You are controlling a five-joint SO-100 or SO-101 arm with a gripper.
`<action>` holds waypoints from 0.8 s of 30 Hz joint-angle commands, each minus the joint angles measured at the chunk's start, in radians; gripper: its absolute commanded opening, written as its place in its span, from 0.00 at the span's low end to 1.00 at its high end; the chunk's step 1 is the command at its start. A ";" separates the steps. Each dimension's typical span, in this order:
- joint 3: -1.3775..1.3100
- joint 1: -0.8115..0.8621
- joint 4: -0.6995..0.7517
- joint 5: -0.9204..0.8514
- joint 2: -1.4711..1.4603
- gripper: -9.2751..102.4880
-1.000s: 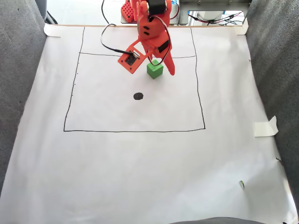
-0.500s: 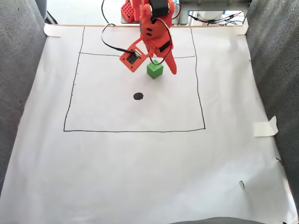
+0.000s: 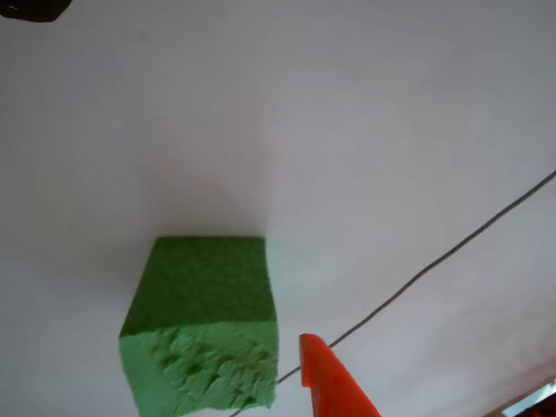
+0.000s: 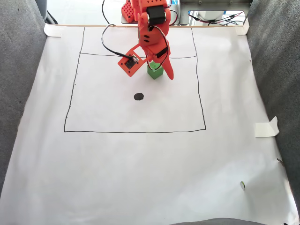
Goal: Grasp the colored block, Place it on the black dot, and then return the arm to the default position.
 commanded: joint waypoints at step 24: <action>0.017 0.020 -0.021 0.017 -0.026 0.51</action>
